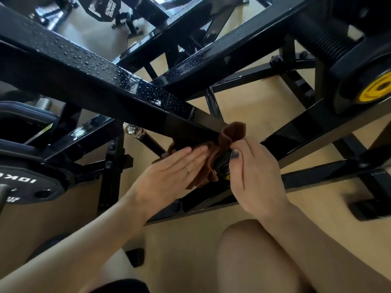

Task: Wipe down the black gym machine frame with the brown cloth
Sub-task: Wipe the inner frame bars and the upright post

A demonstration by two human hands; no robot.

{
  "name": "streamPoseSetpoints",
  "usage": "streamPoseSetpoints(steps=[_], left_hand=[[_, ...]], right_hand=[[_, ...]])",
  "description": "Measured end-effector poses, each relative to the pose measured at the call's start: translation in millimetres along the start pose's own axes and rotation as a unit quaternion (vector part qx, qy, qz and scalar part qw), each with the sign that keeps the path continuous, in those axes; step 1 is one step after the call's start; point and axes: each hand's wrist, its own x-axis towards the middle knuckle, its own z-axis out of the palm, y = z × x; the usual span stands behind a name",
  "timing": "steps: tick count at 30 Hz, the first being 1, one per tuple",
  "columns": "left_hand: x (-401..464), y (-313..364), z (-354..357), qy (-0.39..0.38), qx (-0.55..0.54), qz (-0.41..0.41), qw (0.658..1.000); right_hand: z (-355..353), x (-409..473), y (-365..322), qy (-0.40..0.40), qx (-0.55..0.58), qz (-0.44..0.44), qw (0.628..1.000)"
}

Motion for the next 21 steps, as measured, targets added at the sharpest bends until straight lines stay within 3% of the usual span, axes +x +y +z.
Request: streamPoseSetpoints(steps=[4, 9, 11, 15, 21], left_hand=[[-23, -26, 8, 0.070, 0.061, -0.112, 0.989], [-9, -40, -17, 0.148, -0.067, -0.244, 0.956], [15, -44, -38, 0.150, -0.154, -0.251, 0.944], [63, -57, -88, 0.069, -0.326, -0.233, 0.914], [82, -74, -111, 0.036, -0.363, -0.199, 0.910]], right_hand=[[-1, 1, -3, -0.002, 0.015, 0.036, 0.999], [-12, 9, -13, 0.026, 0.094, 0.134, 0.986], [-21, 15, -20, 0.055, 0.145, 0.173, 0.973], [-38, 16, -28, 0.078, 0.149, 0.218, 0.961], [-40, 23, -34, -0.032, 0.181, 0.284, 0.941]])
